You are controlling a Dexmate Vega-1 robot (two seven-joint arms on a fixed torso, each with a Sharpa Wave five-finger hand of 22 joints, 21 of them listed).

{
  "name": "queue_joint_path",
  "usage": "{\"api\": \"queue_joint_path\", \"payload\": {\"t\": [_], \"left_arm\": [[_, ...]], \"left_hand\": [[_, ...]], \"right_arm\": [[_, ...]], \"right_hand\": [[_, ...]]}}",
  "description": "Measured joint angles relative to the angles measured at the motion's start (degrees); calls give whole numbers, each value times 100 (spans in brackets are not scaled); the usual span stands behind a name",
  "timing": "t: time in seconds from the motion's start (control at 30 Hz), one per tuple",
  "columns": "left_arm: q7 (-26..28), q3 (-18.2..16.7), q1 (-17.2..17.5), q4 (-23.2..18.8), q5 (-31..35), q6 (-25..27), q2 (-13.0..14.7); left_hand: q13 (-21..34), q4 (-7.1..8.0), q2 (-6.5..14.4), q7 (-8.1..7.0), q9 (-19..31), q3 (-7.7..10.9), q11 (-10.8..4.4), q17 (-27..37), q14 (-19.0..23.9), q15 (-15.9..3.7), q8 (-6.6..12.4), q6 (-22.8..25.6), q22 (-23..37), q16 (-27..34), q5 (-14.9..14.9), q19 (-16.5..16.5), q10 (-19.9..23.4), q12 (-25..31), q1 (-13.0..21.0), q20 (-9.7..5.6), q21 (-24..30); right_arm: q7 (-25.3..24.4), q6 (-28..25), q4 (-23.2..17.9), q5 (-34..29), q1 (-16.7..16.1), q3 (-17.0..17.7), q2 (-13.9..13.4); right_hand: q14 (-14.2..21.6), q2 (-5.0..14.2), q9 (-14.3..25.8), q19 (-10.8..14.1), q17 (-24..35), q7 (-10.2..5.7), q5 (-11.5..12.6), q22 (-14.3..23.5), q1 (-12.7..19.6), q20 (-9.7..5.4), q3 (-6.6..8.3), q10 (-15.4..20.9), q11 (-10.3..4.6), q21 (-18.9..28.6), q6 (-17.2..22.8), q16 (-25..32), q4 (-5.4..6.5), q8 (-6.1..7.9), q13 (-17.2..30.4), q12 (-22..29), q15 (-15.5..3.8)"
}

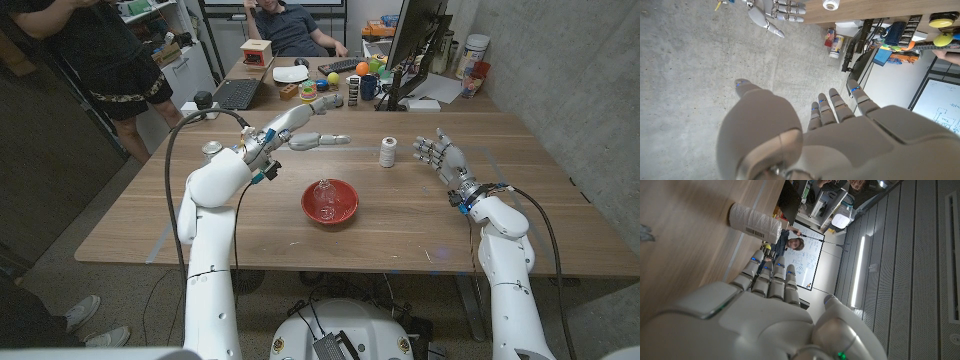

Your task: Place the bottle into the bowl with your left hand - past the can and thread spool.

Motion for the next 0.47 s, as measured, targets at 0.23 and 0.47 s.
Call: {"api": "queue_joint_path", "payload": {"t": [0.23, 0.47], "left_arm": [[-36, -54, -12, 15, -227, -23, -66], [-77, -109, -49, 91, -461, -103, -125]], "left_hand": [[0, 40, -23, -48, -27, 6, 19, 0, -50, 10, 0, -163, 7, 0, 0, -155, -81, 0, -110, 12, -65], [0, 88, 5, -47, -27, -9, 49, 1, -75, 36, 0, -163, 34, 0, 0, -175, -112, 0, -219, 33, -65]], "right_arm": [[1, 22, 61, -15, 41, -9, -2], [0, 58, 161, -35, 106, -25, -2]], "right_hand": [[0, -1, 0, 0, 0, 0, 0, 0, -1, 0, 0, 0, 0, 0, 0, 0, 0, 0, 0, 0, 0], [0, -31, 0, 0, 0, 0, 0, 0, -31, 0, -24, 0, 0, 0, 0, 0, 25, 0, 0, 0, 0]]}}
